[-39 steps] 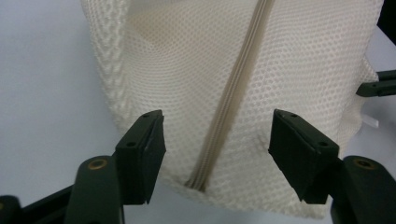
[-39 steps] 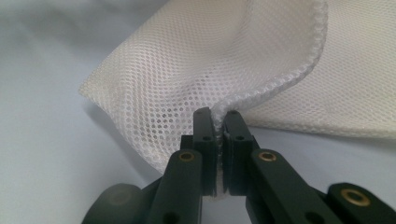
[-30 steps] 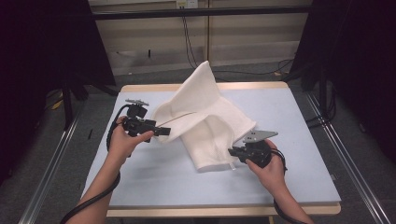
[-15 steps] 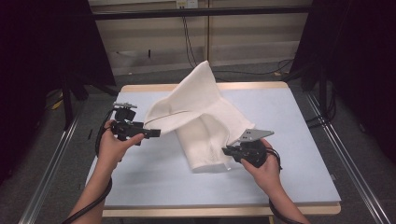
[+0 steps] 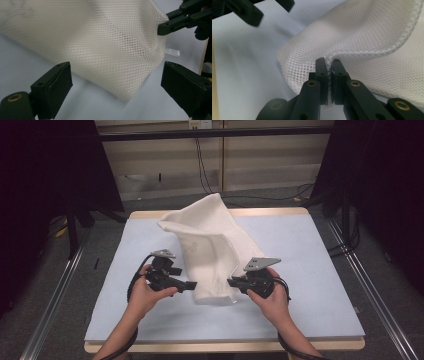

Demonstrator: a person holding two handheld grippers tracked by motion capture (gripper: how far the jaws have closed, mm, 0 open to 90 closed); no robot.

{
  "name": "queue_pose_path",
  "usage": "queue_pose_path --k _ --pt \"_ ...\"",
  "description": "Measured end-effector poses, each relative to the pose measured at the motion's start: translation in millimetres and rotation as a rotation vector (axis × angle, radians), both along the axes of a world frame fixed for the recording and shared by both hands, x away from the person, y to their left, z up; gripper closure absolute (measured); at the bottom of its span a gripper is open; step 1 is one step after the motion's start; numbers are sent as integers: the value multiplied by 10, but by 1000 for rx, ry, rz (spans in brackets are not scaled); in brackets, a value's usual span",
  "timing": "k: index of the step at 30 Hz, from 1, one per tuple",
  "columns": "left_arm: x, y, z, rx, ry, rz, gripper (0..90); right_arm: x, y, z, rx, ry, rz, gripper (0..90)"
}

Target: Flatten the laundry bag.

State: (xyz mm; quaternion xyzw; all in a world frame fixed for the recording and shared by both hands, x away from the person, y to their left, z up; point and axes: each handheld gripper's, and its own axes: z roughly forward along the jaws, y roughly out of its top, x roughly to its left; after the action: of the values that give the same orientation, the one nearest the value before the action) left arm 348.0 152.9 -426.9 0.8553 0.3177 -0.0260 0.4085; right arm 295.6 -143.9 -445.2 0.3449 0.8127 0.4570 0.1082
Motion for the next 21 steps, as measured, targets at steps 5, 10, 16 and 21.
queue_pose_path --k 5,10,16,21 --pt "0 -259 -44 22 -68 -62 96 41 -4 27 40 26 -8 863" --pt "-27 -457 -102 53 -80 -125 78 71 -4 67 69 33 -13 864" --pt "-64 -617 -195 99 -100 -154 65 91 79 114 88 30 -10 864" --pt "-81 -657 -227 85 -88 -218 247 98 160 157 63 15 9 866"
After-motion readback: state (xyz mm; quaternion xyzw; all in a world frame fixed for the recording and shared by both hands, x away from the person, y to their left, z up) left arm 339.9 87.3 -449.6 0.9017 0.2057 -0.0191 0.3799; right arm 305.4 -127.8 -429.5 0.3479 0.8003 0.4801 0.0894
